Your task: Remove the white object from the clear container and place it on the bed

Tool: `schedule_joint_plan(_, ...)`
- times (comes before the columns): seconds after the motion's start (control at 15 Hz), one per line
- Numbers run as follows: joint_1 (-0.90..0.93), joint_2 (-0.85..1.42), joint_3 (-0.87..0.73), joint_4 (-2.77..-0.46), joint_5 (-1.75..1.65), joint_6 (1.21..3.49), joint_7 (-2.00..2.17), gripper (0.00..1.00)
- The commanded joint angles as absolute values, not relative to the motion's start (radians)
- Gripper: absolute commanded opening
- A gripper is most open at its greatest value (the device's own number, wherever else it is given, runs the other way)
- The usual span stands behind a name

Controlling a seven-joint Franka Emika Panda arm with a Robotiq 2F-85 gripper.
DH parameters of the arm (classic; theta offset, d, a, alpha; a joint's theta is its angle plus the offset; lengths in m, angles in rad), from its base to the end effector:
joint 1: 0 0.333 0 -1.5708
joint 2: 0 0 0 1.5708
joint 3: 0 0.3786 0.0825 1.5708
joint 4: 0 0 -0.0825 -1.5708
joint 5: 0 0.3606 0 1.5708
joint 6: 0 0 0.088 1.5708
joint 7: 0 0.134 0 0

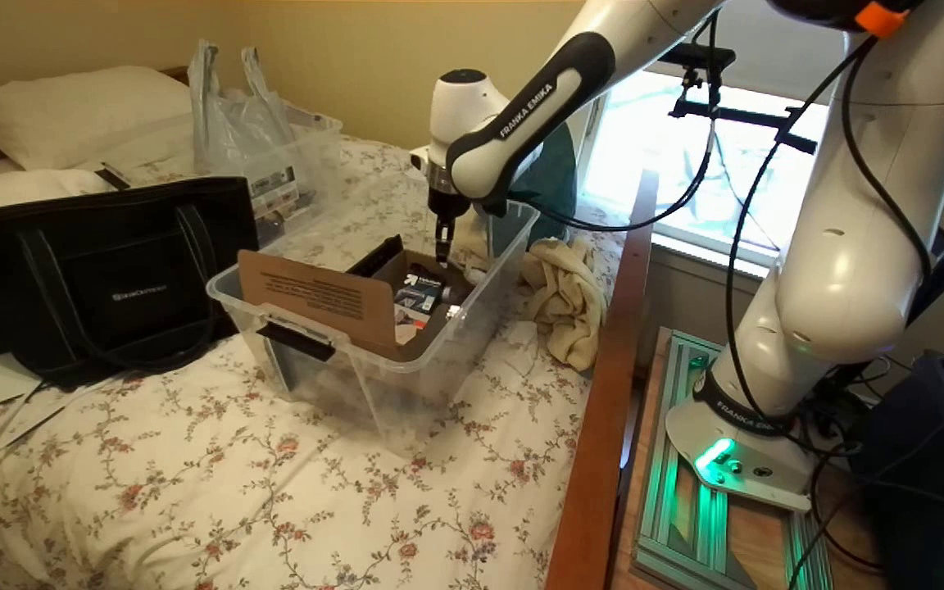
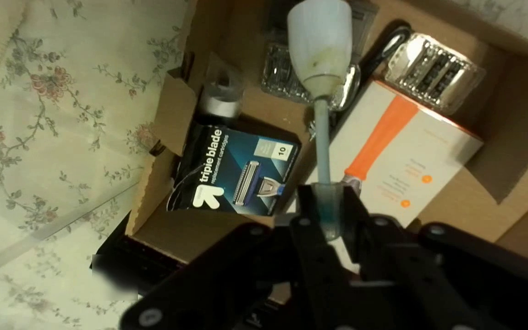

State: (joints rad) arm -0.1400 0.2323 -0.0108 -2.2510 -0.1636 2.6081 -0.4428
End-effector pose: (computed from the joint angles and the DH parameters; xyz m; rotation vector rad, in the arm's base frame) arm 0.5511 -0.0823 0.3256 2.9432 0.6400 0.1378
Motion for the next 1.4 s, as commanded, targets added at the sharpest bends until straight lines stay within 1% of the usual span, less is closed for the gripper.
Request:
schedule_joint_plan(0.0,-0.180,0.100,0.014,-2.380,0.002,2.713,-0.520,0.04)
schedule_joint_plan(0.13,-0.198,0.050,0.026,-2.428,0.153,2.782,-0.593,0.04)
schedule_joint_plan(0.27,-0.256,0.010,0.095,-2.454,0.317,2.820,-0.660,0.04)
schedule_joint_plan(0.33,-0.284,-0.008,0.136,-2.453,0.397,2.822,-0.690,0.04)
schedule_joint_plan(0.47,-0.294,-0.032,0.162,-2.430,0.559,2.815,-0.747,0.04)
schedule_joint_plan(0.53,-0.270,0.021,0.123,-2.411,0.439,2.809,-0.694,0.18)
schedule_joint_plan(0.67,-0.277,-0.007,0.143,-2.411,0.512,2.809,-0.720,0.18)
schedule_joint_plan(0.87,-0.279,-0.014,0.145,-2.412,0.520,2.809,-0.720,0.18)
schedule_joint_plan(0.93,-0.275,-0.007,0.149,-2.393,0.574,2.806,-0.718,0.04)
schedule_joint_plan(1.33,-0.249,0.021,0.165,-2.286,0.894,2.867,-0.695,0.04)
